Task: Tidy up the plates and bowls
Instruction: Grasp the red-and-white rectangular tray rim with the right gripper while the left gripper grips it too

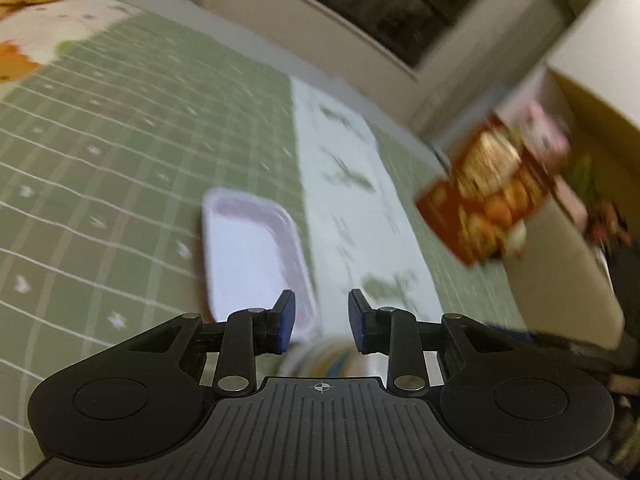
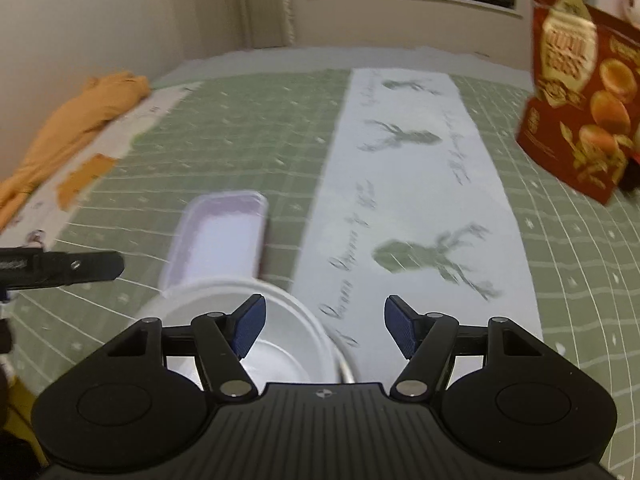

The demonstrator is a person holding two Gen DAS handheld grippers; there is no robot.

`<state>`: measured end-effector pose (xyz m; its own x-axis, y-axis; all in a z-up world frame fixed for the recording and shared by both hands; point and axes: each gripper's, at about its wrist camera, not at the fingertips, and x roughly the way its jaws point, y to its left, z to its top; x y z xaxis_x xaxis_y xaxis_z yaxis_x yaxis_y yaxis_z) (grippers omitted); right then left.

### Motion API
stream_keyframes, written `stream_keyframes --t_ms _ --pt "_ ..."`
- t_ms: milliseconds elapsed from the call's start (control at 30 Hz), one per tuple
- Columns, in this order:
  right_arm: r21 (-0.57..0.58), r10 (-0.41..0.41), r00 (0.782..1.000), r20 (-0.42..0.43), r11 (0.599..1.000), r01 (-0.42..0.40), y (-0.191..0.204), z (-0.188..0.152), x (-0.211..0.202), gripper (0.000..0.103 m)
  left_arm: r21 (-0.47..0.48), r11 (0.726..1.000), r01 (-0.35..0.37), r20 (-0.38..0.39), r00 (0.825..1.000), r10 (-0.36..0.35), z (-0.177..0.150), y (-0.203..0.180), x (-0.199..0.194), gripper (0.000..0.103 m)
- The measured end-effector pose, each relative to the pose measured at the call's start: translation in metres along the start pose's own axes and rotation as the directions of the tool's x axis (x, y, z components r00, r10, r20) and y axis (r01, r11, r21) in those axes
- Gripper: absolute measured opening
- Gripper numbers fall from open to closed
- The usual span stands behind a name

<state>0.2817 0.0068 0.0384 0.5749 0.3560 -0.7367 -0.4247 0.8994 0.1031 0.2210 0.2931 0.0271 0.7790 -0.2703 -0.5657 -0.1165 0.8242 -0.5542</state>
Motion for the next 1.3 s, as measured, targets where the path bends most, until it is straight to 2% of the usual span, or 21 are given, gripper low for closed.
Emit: stream_keyframes --t_ms 100,200,333,433,500,633,700,833,967,1100,1200,1300 --pt "-0.052 0.004 0.997 -0.072 0.999 -0.008 0.017 0.028 0.01 0.071 -0.029 0.995 -0.095 0.06 0.994 0.097 0.011 0.015 0.011 0.032" --pt "-0.048 -0.014 0.978 -0.21 0.999 0.004 0.032 0.059 0.046 0.071 -0.082 0.977 -0.198 0.014 0.98 0.2 0.019 0.032 0.043 0.032" --pt "0.046 0.014 0.928 -0.372 0.999 0.003 0.044 0.091 0.104 0.071 -0.137 0.977 -0.166 -0.048 0.986 0.16 0.022 0.047 0.076 0.032" --pt "0.079 0.015 0.884 -0.467 0.997 0.024 0.054 0.097 0.147 0.071 -0.12 0.972 -0.204 -0.082 0.977 0.196 0.022 0.05 0.094 0.032" --pt "0.067 -0.005 0.872 -0.49 0.997 0.044 0.06 0.099 0.167 0.07 -0.11 0.967 -0.232 -0.09 0.971 0.222 0.022 0.053 0.101 0.032" --pt "-0.007 -0.062 0.854 -0.517 0.998 0.068 0.074 0.104 0.2 0.067 -0.124 0.967 -0.22 -0.119 0.971 0.206 0.018 0.061 0.111 0.032" --pt "-0.073 -0.1 0.827 -0.553 0.995 0.071 0.081 0.101 0.217 0.06 -0.133 0.967 -0.219 -0.131 0.971 0.202 0.018 0.064 0.114 0.032" --pt "-0.129 -0.15 0.773 -0.616 0.988 0.089 0.087 0.096 0.246 0.053 -0.139 0.969 -0.202 -0.145 0.973 0.182 0.019 0.068 0.121 0.032" --pt "-0.168 -0.164 0.744 -0.648 0.983 0.071 0.095 0.091 0.26 0.052 -0.171 0.967 -0.189 -0.182 0.971 0.157 0.018 0.078 0.135 0.032" --pt "-0.166 -0.149 0.736 -0.66 0.985 0.051 0.101 0.087 0.266 0.046 -0.189 0.968 -0.167 -0.191 0.973 0.131 0.016 0.083 0.138 0.029" --pt "-0.167 -0.131 0.749 -0.649 0.986 0.028 0.108 0.089 0.263 0.042 -0.182 0.967 -0.177 -0.176 0.974 0.146 0.017 0.081 0.133 0.027" --pt "-0.154 -0.107 0.769 -0.631 0.988 0.011 0.113 0.094 0.253 0.039 -0.183 0.967 -0.179 -0.123 0.98 0.158 0.021 0.077 0.116 0.027"
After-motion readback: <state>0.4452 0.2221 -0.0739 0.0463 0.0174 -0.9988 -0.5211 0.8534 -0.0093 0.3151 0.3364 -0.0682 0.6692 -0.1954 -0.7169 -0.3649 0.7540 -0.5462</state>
